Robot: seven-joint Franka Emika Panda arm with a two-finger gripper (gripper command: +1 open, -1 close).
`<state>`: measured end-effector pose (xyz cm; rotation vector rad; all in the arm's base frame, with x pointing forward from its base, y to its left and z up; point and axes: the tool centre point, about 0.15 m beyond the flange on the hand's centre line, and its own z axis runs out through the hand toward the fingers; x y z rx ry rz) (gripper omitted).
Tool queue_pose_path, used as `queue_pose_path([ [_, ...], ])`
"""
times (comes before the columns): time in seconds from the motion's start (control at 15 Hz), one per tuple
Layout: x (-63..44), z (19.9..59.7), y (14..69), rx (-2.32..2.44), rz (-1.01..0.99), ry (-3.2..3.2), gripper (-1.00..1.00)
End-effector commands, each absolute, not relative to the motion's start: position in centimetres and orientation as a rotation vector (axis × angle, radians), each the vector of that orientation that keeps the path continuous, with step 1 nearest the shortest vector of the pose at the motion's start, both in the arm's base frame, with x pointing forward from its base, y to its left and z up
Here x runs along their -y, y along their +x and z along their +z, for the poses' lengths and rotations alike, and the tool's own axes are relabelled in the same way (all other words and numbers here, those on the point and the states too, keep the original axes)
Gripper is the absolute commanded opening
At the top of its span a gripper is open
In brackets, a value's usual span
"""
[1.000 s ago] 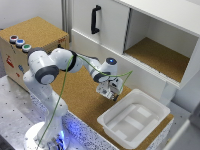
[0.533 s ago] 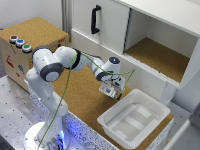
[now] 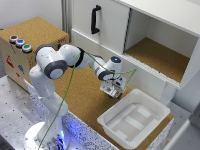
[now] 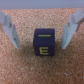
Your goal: Slide left purple red block
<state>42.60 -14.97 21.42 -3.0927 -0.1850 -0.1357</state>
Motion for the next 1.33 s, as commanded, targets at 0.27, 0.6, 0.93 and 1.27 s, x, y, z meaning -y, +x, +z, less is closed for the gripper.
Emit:
queue_pose_path([
  [0.27, 15.1, 21.0, 42.8, 0.209, -0.141, -3.060, -1.00],
  [0.6, 12.8, 24.7, 41.9, 0.425, -0.187, -3.021, -1.00],
  [0.93, 11.4, 27.6, 42.2, 0.634, -0.104, -3.074, -1.00],
  [1.27, 10.6, 27.1, 43.8, 0.996, 0.000, -3.057, -1.00],
])
